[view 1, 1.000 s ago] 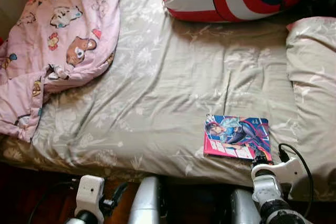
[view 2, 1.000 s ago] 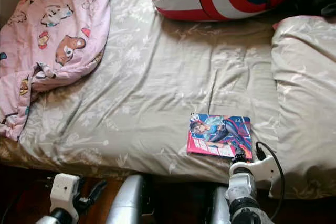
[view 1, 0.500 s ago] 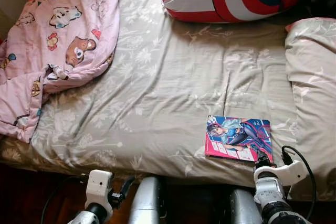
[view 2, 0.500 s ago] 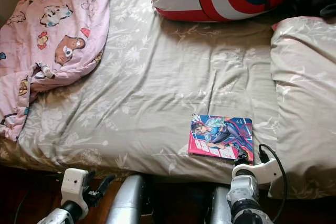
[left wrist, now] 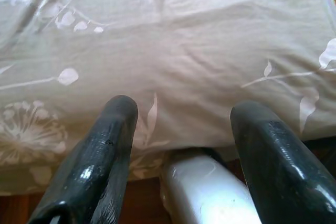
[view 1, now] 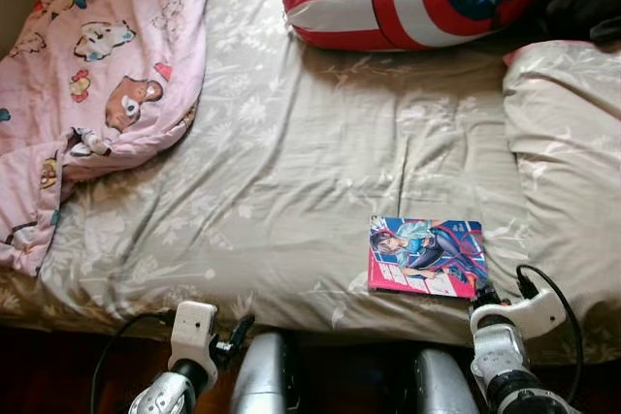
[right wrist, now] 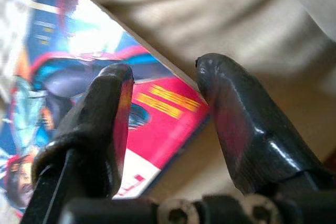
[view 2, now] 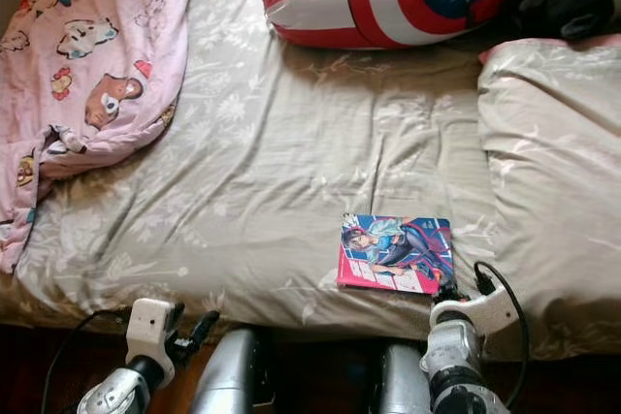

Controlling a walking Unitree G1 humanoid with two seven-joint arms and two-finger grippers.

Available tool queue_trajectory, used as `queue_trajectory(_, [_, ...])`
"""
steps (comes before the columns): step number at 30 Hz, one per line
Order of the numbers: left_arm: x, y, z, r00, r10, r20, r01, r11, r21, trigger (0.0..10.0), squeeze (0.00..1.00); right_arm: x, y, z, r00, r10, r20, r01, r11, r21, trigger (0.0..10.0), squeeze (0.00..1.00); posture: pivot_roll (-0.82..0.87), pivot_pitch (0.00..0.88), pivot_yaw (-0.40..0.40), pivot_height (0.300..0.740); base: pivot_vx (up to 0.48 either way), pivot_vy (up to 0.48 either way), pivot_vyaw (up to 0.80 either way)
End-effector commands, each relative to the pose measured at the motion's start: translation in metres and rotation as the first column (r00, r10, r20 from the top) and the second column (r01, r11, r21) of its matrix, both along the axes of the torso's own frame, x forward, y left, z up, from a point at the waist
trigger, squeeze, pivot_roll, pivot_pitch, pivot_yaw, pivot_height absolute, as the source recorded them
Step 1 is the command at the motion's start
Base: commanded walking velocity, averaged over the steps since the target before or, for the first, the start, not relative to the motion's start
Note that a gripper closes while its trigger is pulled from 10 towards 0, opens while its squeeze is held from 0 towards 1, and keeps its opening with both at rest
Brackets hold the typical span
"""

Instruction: Clean up the room

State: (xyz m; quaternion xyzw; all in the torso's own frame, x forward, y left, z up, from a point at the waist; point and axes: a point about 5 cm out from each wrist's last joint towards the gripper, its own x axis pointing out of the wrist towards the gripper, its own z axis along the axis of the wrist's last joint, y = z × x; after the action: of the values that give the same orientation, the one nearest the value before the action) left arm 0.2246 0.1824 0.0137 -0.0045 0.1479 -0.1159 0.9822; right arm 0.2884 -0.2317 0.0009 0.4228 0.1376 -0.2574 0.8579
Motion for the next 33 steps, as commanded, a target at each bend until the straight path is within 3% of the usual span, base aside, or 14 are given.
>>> queue_trajectory(1, [-0.01,0.006,-0.013,0.998,0.021,-0.053,-0.02,1.0,0.019,10.0,0.0,-0.003,0.006,-0.006,0.999,0.04,-0.025,-0.04,0.999,-0.001,10.0,0.0,0.14,0.168,0.089,0.637,0.0,0.0,0.0])
queue_trajectory(5, [-0.004,0.004,-0.016,0.998,0.025,-0.052,-0.024,1.0,0.015,10.0,0.0,0.001,0.009,-0.001,0.994,0.106,0.007,-0.106,0.993,-0.056,10.0,0.0,0.13,0.147,0.08,0.637,0.0,0.0,0.0])
queue_trajectory(8, [0.0,0.002,-0.019,0.998,0.033,-0.054,-0.033,0.999,0.007,10.0,0.0,0.003,0.009,0.004,0.985,0.171,0.019,-0.166,0.973,-0.162,10.0,0.0,0.12,0.118,0.066,0.637,0.0,0.0,0.0])
queue_trajectory(10, [0.003,0.003,-0.02,0.997,0.054,-0.058,-0.054,0.999,-0.005,10.0,0.0,0.004,0.009,0.007,0.976,0.219,0.017,-0.207,0.946,-0.25,10.0,0.0,0.11,0.103,0.061,0.637,0.0,0.0,0.0])
queue_trajectory(12, [0.009,0.004,-0.023,0.993,0.098,-0.071,-0.1,0.995,-0.03,10.0,0.0,0.005,0.011,0.013,0.951,0.309,0.019,-0.277,0.875,-0.397,10.0,0.0,0.09,0.069,0.048,0.637,0.0,0.0,0.0])
queue_trajectory(17, [0.016,0.004,-0.023,0.99,0.123,-0.074,-0.127,0.991,-0.048,10.0,0.0,0.0,0.008,0.013,0.937,0.35,0.005,-0.308,0.829,-0.466,10.0,0.0,0.07,0.039,0.035,0.637,0.0,0.0,0.0])
queue_trajectory(25, [0.022,0.001,-0.032,0.983,0.146,-0.111,-0.152,0.987,-0.054,10.0,0.0,-0.035,0.007,-0.016,0.94,0.333,-0.069,-0.33,0.844,-0.423,10.0,0.0,0.05,0.0,0.019,0.637,0.0,0.0,0.0])
queue_trajectory(26, [0.022,0.001,-0.034,0.981,0.149,-0.124,-0.156,0.986,-0.053,10.0,0.0,-0.043,0.009,-0.026,0.929,0.339,-0.147,-0.369,0.829,-0.421,10.0,0.0,0.05,0.0,0.022,0.647,0.0,0.0,0.0])
queue_trajectory(31, [0.02,0.001,-0.041,0.975,0.153,-0.161,-0.161,0.986,-0.038,10.0,0.0,-0.067,0.028,-0.05,0.877,0.422,-0.229,-0.477,0.818,-0.321,10.0,0.0,0.04,0.0,0.028,0.672,0.0,0.0,0.0])
queue_trajectory(33, [0.019,0.001,-0.045,0.969,0.156,-0.192,-0.163,0.986,-0.025,10.0,0.0,-0.075,0.034,-0.057,0.843,0.455,-0.286,-0.53,0.792,-0.302,10.0,0.0,0.04,0.0,0.035,0.687,0.0,0.0,0.0])
